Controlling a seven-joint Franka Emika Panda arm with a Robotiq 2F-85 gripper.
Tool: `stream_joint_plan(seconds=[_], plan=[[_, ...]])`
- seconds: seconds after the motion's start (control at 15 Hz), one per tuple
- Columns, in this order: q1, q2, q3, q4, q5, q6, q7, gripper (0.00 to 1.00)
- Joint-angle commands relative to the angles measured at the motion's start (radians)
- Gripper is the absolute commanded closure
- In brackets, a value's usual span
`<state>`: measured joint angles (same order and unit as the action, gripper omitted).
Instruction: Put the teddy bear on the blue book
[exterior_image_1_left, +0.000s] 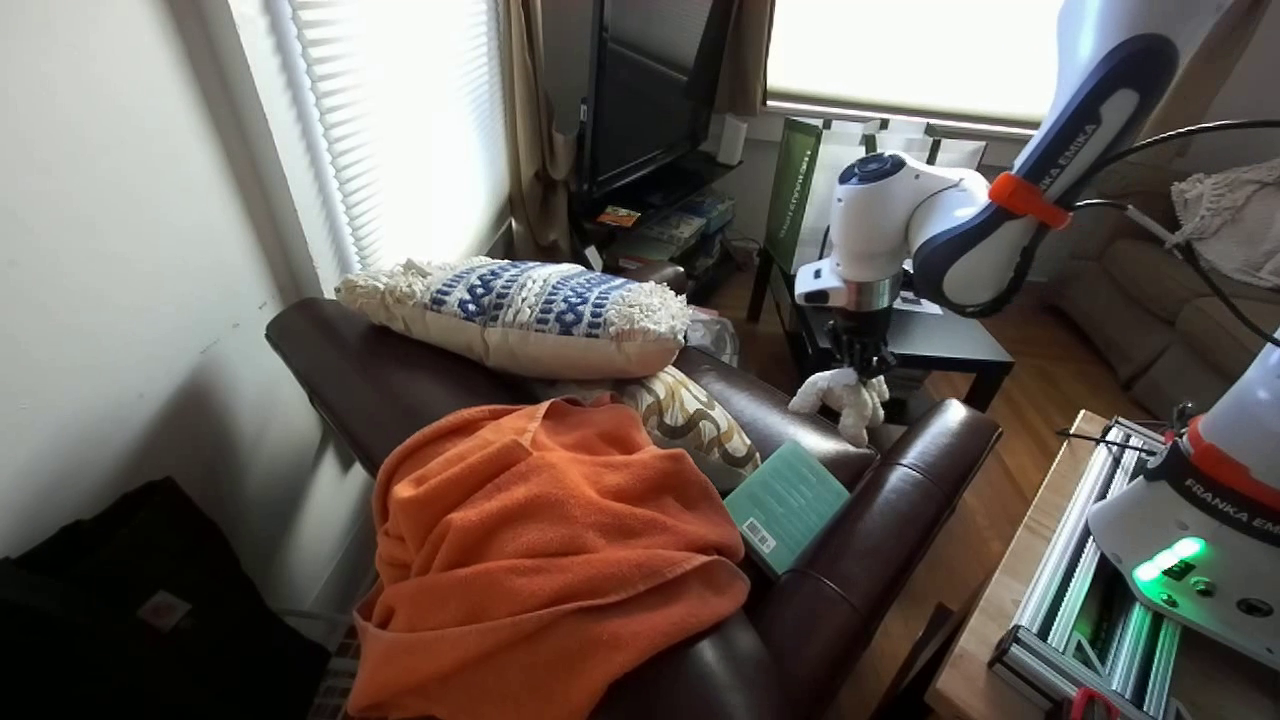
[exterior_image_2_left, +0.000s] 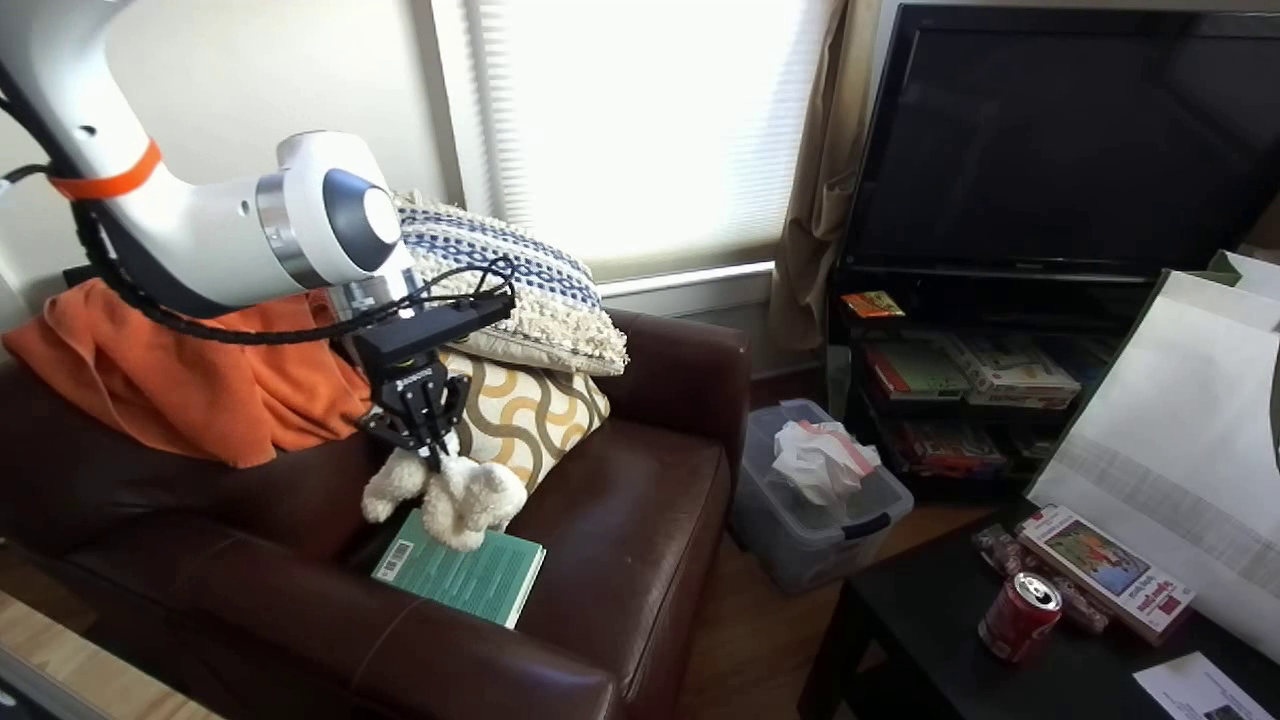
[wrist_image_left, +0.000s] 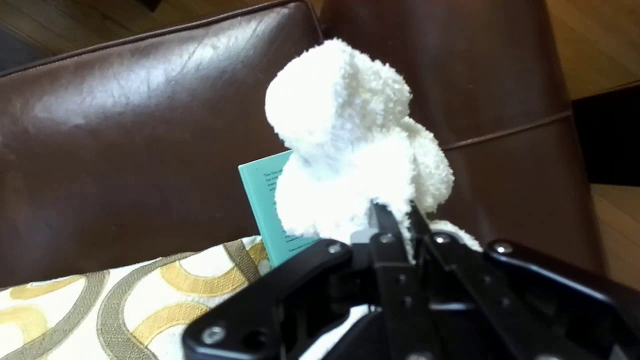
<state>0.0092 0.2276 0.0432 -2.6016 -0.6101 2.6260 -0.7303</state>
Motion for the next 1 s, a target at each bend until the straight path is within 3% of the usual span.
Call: stream_joint_plan(seconds=[0.0,0.2,0.6,0.73,0.8,0.87,0.93], plan=[[-0.003,0.255,0.044,0.187,0.115,-0.010,-0.044,0.98],[0.043,0.419,0.073,0.303,0.163,-0.085,-0.010,0.98],[0.230,0.618,-0.040,0.530,0.015,-0.113,0.185,0.98],[0.257,0.666,-0.042,0.601,-0.023,-0.155,0.215,0.98],[0.251,0.692,-0.022,0.636,-0.016,-0.214,0.200,0.93],[0.251,0.704,-0.006,0.662,-0.005,-0.287,0.191,0.68],[0.234,0.710,0.018,0.674,0.013,-0.342,0.160,0.67]])
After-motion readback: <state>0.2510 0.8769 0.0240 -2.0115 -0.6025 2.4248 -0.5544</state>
